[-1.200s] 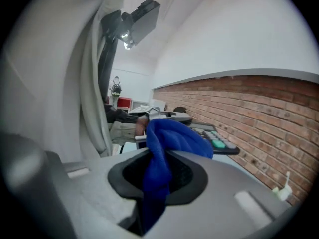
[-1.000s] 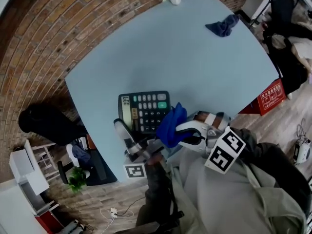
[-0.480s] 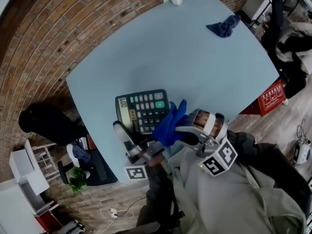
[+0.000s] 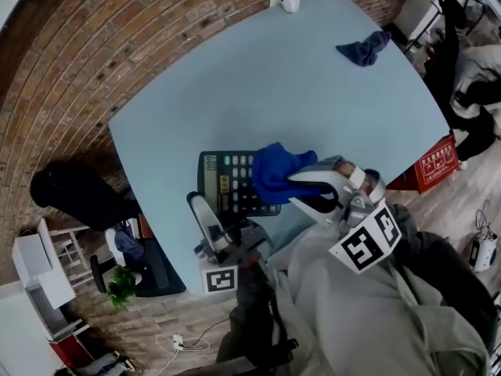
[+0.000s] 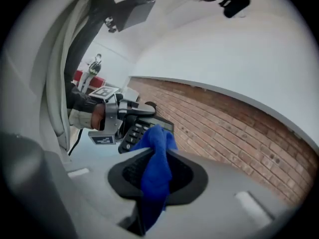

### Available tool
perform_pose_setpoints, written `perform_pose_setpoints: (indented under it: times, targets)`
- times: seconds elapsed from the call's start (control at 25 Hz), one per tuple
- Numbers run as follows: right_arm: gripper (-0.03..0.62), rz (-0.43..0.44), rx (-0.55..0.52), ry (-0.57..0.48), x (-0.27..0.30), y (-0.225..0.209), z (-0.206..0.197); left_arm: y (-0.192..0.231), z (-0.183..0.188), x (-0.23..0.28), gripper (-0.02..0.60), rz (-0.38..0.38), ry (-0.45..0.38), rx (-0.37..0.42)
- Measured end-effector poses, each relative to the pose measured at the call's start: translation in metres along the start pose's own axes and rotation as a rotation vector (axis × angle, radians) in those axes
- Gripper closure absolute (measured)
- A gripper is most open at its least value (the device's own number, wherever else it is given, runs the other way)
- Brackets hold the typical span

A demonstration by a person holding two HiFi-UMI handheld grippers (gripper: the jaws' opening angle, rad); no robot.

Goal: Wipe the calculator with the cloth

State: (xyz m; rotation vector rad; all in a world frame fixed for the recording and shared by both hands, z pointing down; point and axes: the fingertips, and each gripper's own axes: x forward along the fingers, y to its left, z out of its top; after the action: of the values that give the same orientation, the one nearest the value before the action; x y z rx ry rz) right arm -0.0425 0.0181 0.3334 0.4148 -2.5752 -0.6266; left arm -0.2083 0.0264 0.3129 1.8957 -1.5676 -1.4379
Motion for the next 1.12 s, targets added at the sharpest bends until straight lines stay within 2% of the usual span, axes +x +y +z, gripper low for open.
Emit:
perform_pose_setpoints:
  times: [0.12,0.2,0.28,0.36,0.52,0.6,0.68,0.84,0.92,1.0,1.12]
  targets:
    - [0.533,0.136,-0.073,0.001,0.014,0.035,0.017,0.0,-0.014,-0.003,0.543,0.017,0.084,0.129]
    - [0.533,0.248,-0.064,-0.062,0.015,0.062,0.034,-0.002,-0.023,-0.004,0.543,0.009,0.117,0.13]
    - [0.533,0.291,-0.068,-0.097,0.016,0.074,0.041,-0.005,-0.031,-0.005,0.543,-0.003,0.135,0.094]
    - [0.533,0.248,-0.056,-0.084,0.018,0.059,0.034,-0.006,-0.036,-0.007,0.541,-0.007,0.149,0.077]
    - [0.533,0.045,0.033,0.012,0.027,-0.01,0.003,-0.014,-0.046,-0.007,0.541,-0.051,0.212,0.071]
    - [0.533,-0.006,0.042,0.053,0.03,-0.025,-0.004,-0.015,-0.056,-0.008,0.541,-0.052,0.236,0.063]
    - [0.533,0.032,0.03,0.058,0.034,-0.011,0.001,-0.01,-0.062,-0.009,0.541,-0.027,0.244,0.057]
    - [0.533,0.25,0.02,0.002,0.03,0.055,0.023,0.003,-0.066,-0.014,0.541,0.029,0.257,0.041]
    - [0.533,0.305,0.024,-0.011,0.026,0.068,0.026,0.008,-0.064,-0.017,0.542,0.04,0.252,0.02]
    - [0.533,0.283,0.039,-0.005,0.027,0.055,0.02,0.005,-0.063,-0.016,0.541,0.02,0.256,0.006]
    - [0.533,0.13,0.092,-0.009,0.038,0.004,0.002,-0.003,-0.067,-0.016,0.541,-0.024,0.29,-0.004]
